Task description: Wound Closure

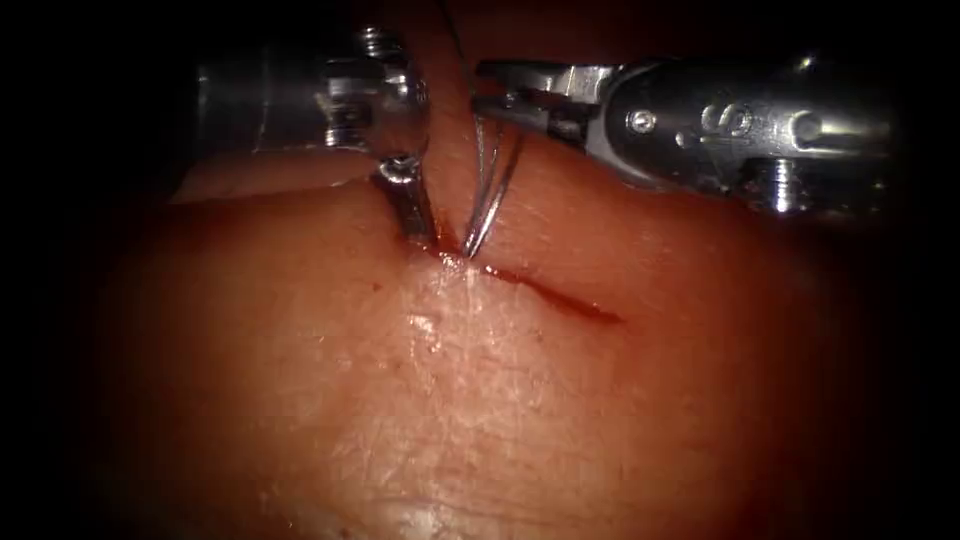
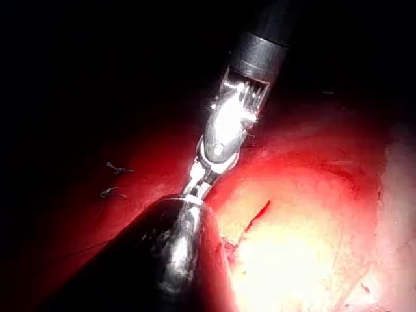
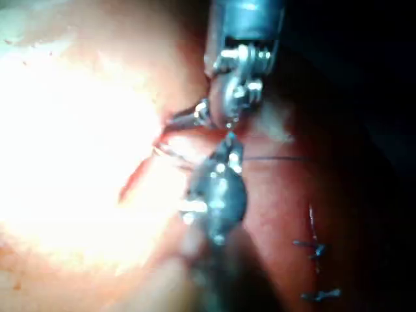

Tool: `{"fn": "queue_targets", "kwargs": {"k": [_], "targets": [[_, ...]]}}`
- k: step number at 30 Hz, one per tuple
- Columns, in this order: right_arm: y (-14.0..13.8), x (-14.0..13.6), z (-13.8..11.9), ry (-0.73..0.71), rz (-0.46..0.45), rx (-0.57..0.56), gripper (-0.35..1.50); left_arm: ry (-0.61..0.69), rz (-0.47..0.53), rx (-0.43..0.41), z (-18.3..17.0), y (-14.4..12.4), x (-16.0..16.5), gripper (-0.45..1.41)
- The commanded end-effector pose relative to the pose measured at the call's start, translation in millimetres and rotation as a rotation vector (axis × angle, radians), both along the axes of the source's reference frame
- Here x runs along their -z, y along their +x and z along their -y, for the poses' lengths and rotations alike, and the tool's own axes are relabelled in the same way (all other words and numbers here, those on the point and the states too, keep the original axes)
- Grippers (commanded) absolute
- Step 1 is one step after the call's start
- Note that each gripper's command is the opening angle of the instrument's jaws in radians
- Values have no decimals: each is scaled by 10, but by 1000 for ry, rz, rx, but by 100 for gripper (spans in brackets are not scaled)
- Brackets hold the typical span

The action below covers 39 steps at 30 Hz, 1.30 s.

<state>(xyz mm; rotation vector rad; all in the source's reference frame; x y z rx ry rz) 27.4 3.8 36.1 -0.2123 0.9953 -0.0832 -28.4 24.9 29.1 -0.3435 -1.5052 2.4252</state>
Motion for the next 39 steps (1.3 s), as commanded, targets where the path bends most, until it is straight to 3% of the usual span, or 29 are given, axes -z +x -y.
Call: {"fn": "queue_targets", "kwargs": {"k": [1,22,30,39], "targets": [[5,-5,-5,-3,-1,1,-35,-11,-6,-3,-6,-5,-3,19],[6,-5,-5,23,-3,-15,-35,-119,-27,63,-35,-1,37,7],[6,-6,-6,87,-19,-68,-35,-173,-17,114,-8,-8,49,-8],[4,-2,-12,91,-12,-120,-35,-235,-35,161,50,-19,49,-6]]}}
